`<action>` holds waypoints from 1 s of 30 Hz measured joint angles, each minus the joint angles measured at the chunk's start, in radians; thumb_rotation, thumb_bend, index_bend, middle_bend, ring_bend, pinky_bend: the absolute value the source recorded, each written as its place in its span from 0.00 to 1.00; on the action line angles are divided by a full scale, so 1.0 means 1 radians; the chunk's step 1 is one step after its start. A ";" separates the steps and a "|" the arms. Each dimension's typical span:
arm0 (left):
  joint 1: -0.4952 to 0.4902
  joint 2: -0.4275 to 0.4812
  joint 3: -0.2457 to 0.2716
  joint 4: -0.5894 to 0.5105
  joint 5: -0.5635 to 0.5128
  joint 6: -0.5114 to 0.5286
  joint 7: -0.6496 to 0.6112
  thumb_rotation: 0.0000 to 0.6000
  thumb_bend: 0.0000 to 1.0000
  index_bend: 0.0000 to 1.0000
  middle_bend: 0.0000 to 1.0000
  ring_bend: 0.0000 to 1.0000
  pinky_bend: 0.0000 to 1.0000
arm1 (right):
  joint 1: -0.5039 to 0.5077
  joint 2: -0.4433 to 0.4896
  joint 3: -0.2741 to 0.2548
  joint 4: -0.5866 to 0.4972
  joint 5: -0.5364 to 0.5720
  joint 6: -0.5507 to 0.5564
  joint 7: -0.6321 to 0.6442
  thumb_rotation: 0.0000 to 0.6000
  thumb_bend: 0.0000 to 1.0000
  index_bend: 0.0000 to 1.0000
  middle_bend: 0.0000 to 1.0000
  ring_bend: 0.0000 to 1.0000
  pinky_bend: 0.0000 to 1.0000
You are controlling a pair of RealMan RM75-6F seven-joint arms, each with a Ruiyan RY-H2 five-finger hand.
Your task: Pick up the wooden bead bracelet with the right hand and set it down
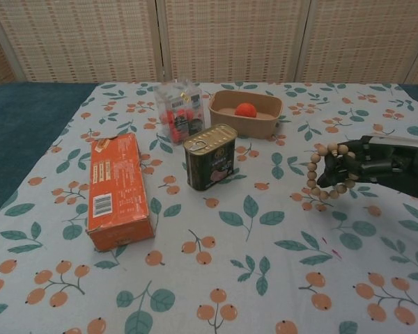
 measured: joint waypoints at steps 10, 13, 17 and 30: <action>0.000 -0.001 0.003 -0.003 0.006 0.001 0.008 1.00 0.39 0.00 0.00 0.00 0.15 | 0.039 -0.114 0.106 -0.026 -0.395 0.220 -0.426 1.00 0.87 0.63 0.61 0.34 0.24; 0.000 -0.002 0.005 -0.002 0.009 0.001 0.009 1.00 0.39 0.00 0.00 0.00 0.15 | 0.081 -0.133 0.112 -0.005 -0.501 0.266 -0.490 1.00 0.87 0.63 0.61 0.34 0.24; 0.000 -0.001 0.004 -0.001 0.007 -0.001 0.008 1.00 0.39 0.00 0.00 0.00 0.15 | 0.119 -0.146 0.100 0.016 -0.614 0.311 -0.541 1.00 0.87 0.62 0.61 0.34 0.24; -0.002 -0.001 0.008 0.002 0.014 -0.004 0.002 1.00 0.39 0.00 0.00 0.00 0.15 | 0.111 -0.028 -0.192 -0.029 -0.902 0.523 -0.365 1.00 0.70 0.38 0.51 0.29 0.23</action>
